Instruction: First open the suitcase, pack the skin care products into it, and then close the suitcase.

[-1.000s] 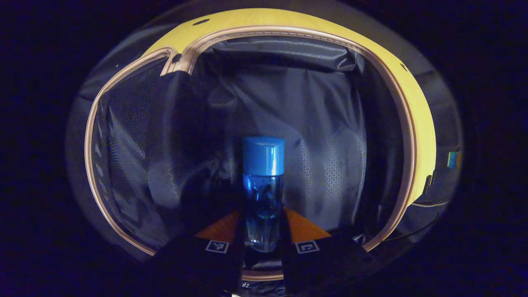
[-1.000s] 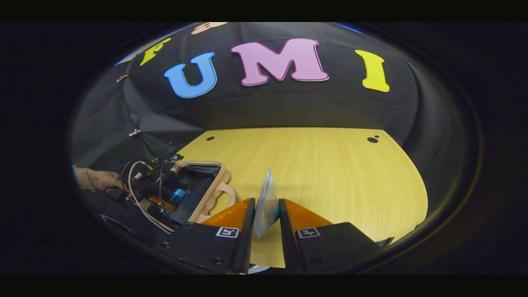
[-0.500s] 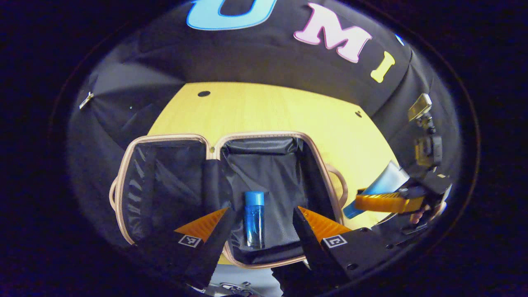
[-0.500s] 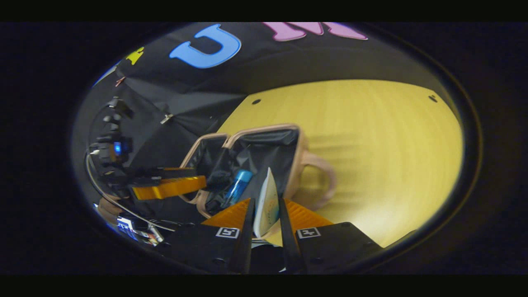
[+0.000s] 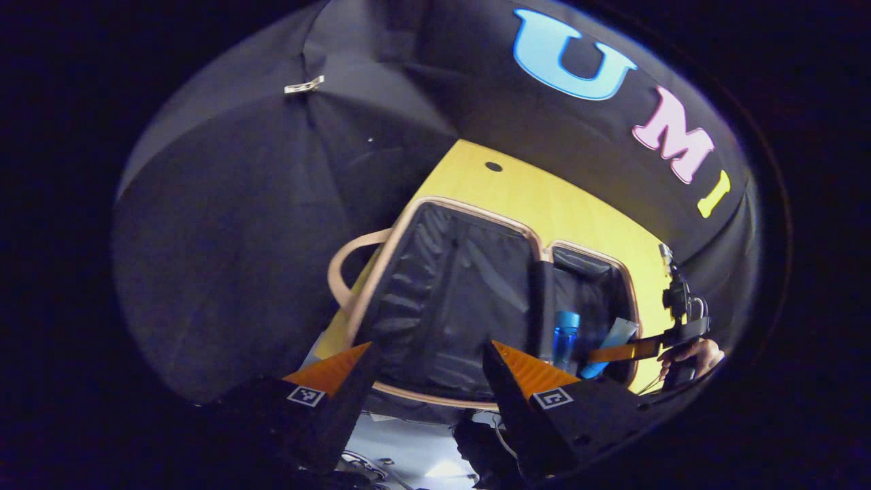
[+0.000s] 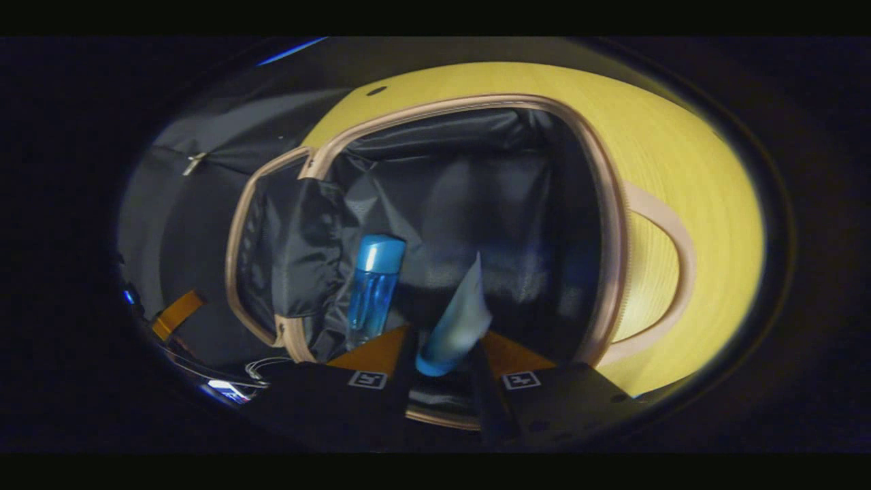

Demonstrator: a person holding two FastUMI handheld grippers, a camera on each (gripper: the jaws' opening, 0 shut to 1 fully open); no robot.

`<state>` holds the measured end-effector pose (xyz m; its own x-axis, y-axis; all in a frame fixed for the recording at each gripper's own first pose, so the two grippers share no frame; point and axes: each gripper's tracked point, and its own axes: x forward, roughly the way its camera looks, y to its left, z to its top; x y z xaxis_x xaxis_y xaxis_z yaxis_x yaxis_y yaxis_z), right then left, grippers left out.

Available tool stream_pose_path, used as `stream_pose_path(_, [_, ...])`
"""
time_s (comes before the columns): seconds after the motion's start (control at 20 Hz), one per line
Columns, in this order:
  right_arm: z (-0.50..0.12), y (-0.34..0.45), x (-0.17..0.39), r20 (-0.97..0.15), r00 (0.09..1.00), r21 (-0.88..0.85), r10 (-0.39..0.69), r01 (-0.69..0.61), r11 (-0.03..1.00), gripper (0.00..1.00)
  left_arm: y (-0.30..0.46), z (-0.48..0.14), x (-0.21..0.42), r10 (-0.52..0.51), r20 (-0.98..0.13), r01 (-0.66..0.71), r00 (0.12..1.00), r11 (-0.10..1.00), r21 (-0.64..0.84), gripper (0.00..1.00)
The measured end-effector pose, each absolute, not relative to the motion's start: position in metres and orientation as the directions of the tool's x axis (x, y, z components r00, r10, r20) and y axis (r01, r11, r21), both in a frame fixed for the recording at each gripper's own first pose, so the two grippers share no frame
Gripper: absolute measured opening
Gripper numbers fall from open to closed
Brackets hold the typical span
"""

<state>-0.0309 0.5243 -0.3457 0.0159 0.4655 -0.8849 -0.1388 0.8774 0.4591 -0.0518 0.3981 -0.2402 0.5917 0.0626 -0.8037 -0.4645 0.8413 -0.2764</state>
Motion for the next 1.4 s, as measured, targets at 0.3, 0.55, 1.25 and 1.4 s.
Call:
stream_pose_path(0.3, [-0.325,0.529,-0.026,-0.888,0.044,0.453,0.458,-0.095,0.887,0.91,0.463,-0.285,-0.053,0.118,-0.841,-0.631,0.527,0.717,-0.295,0.95])
stream_pose_path(0.55, [-0.271,0.512,-0.006,-0.797,0.222,0.499,0.561,-0.281,0.820,0.87,0.509,-0.301,-0.023,0.111,-0.871,-0.635,0.479,0.728,-0.257,0.95])
stream_pose_path(1.25, [-0.242,0.428,0.003,-0.735,0.402,0.486,0.546,-0.250,0.837,0.98,0.513,-0.389,0.032,0.094,-0.960,-0.537,0.262,0.841,-0.064,0.35])
stream_pose_path(1.4, [-0.244,0.419,0.002,-0.735,0.412,0.488,0.539,-0.231,0.842,0.98,0.514,-0.376,0.035,0.118,-0.953,-0.521,0.279,0.852,-0.047,0.16])
